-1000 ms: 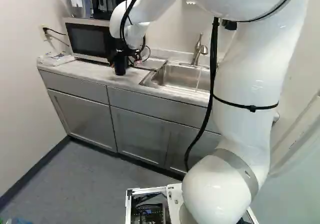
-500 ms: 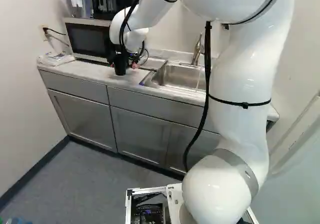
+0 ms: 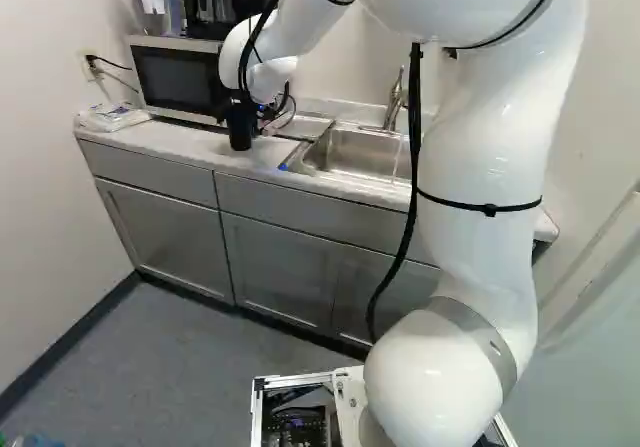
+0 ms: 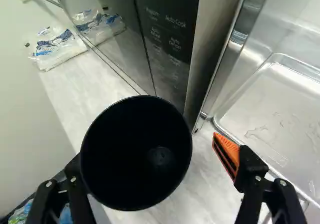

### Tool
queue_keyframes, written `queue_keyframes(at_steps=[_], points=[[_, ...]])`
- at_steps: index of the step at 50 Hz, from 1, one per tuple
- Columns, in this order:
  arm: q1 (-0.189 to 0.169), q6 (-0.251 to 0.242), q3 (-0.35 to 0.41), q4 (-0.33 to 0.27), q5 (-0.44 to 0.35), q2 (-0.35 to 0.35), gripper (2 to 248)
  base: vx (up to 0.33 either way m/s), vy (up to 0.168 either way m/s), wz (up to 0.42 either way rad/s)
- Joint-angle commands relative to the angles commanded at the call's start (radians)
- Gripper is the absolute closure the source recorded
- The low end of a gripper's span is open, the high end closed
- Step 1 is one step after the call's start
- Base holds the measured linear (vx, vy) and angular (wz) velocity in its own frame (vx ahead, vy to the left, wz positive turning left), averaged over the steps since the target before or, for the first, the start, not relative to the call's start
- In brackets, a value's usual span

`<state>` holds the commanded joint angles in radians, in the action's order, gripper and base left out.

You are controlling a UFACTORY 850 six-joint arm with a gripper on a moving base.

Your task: Rinse the cup and place it in the tray

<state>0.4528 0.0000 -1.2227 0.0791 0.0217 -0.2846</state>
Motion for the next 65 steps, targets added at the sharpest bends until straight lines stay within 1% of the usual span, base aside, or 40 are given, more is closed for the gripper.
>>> queue_keyframes(at_steps=[10,29,54,65], points=[[0.004,0.0,0.017,0.0,0.0,0.014,3,0.0,0.0,0.0],[0.009,0.0,0.041,0.0,-0.023,0.003,3,0.0,0.0,0.0],[0.021,0.0,0.093,0.0,-0.117,-0.002,3,0.0,0.0,0.0],[0.021,0.0,0.094,0.0,-0.162,-0.023,3,0.0,0.0,0.0]])
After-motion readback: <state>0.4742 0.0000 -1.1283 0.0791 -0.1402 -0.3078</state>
